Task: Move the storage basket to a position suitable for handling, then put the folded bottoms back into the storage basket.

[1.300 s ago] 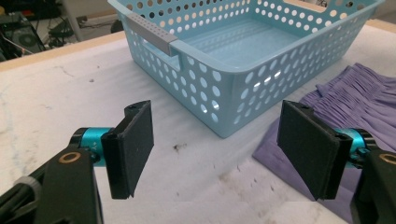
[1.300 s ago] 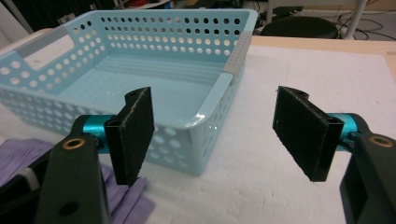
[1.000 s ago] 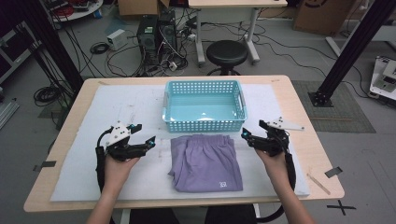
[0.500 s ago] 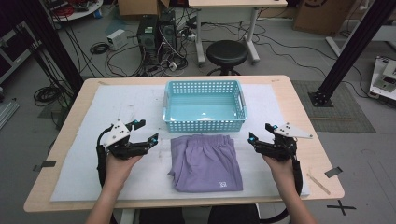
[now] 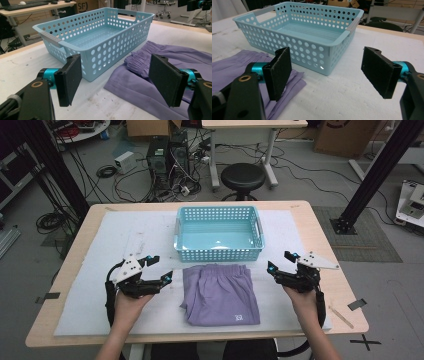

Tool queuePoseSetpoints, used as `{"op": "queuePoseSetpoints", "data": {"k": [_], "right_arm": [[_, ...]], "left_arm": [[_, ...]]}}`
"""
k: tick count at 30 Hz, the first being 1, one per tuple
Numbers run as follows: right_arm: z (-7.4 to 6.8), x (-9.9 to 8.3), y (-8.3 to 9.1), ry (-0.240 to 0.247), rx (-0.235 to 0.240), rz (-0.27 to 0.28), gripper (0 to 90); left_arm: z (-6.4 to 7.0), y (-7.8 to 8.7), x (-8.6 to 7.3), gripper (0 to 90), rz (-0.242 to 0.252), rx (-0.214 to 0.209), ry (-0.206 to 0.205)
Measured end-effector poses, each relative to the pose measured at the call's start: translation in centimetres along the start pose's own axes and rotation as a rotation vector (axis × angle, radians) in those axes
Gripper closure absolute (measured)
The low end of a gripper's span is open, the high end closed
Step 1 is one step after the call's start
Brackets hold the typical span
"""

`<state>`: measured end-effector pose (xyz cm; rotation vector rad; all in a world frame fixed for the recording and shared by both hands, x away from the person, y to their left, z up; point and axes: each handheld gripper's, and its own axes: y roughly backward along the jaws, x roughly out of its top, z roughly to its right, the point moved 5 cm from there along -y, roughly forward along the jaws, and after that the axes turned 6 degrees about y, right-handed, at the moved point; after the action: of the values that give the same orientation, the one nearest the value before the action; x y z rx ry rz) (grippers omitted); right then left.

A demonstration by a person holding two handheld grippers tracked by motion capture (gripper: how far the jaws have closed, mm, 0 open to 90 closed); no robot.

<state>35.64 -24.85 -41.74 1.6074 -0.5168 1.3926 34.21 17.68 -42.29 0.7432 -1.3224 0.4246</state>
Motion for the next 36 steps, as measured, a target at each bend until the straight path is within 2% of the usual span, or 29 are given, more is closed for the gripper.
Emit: {"op": "queuePoseSetpoints", "data": {"k": [24,29,36], "right_arm": [[-0.31,0.03,-0.26,0.011,0.007,-0.016,25.1],[-0.36,0.04,-0.25,0.010,0.009,-0.014,25.1],[-0.56,0.02,-0.35,0.011,0.012,-0.012,25.2]], "left_arm": [[0.00,-0.05,-0.09,26.7,-0.022,0.009,0.005],[0.07,-0.03,-0.07,26.7,-0.024,0.002,0.012],[0.27,-0.29,-0.35,26.7,-0.052,-0.015,0.030]]}}
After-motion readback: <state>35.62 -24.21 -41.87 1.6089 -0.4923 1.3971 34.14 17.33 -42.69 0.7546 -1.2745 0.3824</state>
